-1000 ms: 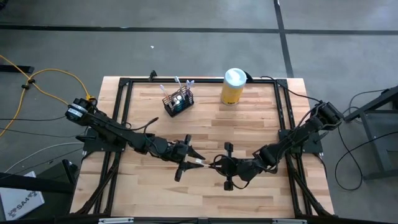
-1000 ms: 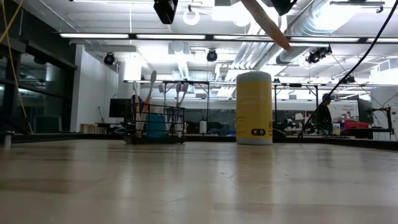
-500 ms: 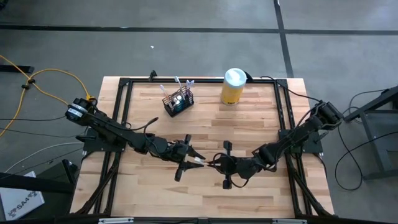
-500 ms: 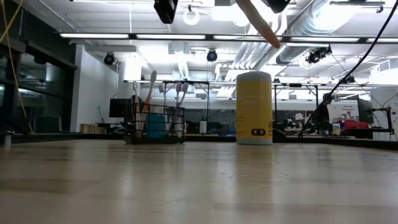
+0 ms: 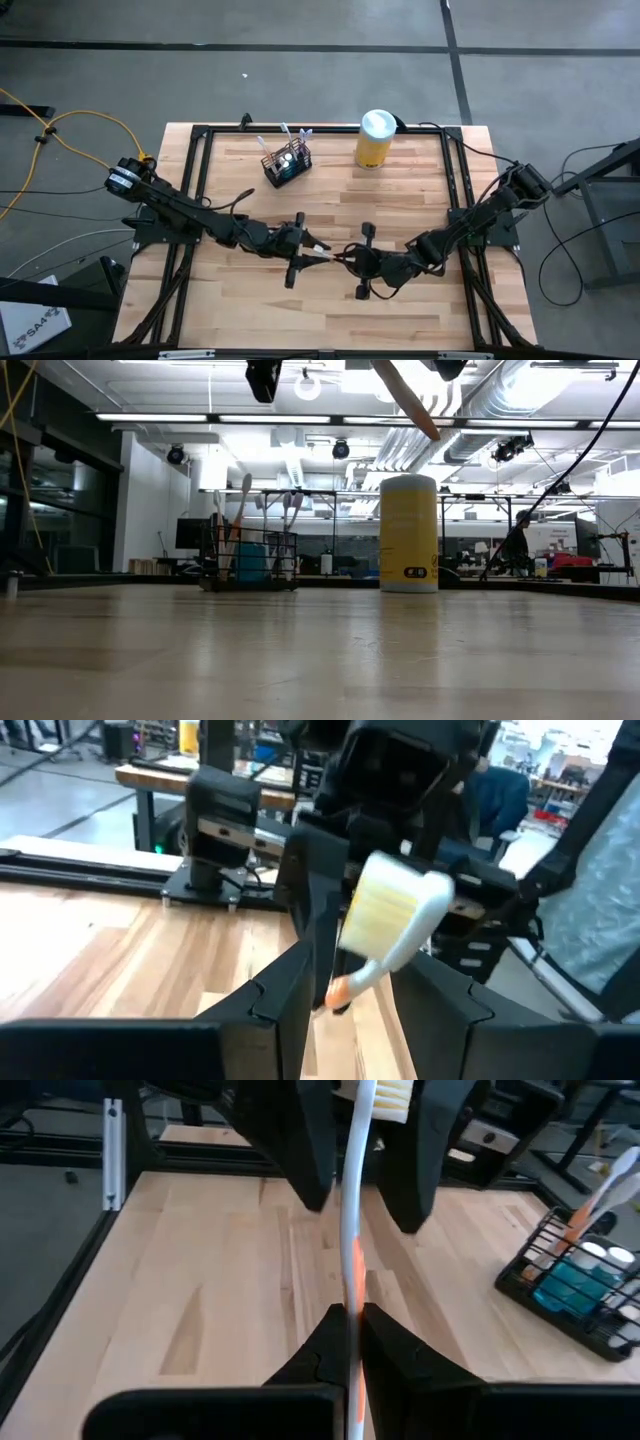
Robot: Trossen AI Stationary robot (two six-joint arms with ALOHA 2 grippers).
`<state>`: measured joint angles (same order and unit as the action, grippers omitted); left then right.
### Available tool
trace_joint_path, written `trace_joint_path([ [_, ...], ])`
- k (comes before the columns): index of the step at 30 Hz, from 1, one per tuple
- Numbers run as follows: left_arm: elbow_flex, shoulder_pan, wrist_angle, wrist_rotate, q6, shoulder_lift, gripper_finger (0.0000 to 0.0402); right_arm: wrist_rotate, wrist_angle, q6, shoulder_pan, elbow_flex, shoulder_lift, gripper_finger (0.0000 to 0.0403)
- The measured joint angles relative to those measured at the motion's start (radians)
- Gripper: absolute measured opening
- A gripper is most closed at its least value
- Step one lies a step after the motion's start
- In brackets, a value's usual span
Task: Pick & Place toothbrushing station
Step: Put the orange toothbrush into the left section of the wire organizer
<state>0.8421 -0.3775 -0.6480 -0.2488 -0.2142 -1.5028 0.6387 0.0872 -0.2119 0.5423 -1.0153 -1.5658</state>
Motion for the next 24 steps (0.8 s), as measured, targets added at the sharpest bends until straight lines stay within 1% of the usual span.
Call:
trace_joint_path([
  [2, 0.000, -0.005, -0.017, -0.019, 0.000, 0.000, 0.0131, 0.016, 0.000, 0.000, 0.000, 0.000, 0.000, 0.0004],
  [8, 0.000, -0.018, -0.050, -0.020, 0.033, 0.000, 0.0131, 0.033, -0.001, 0.000, 0.000, 0.000, 0.000, 0.0004],
  [11, 0.000, -0.018, -0.049, -0.021, 0.034, 0.000, 0.0122, 0.038, -0.001, 0.000, 0.000, 0.000, 0.000, 0.0004],
  [24, 0.000, -0.017, -0.048, -0.028, 0.045, 0.000, 0.0011, 0.036, 0.000, 0.000, 0.001, 0.000, 0.000, 0.0004],
])
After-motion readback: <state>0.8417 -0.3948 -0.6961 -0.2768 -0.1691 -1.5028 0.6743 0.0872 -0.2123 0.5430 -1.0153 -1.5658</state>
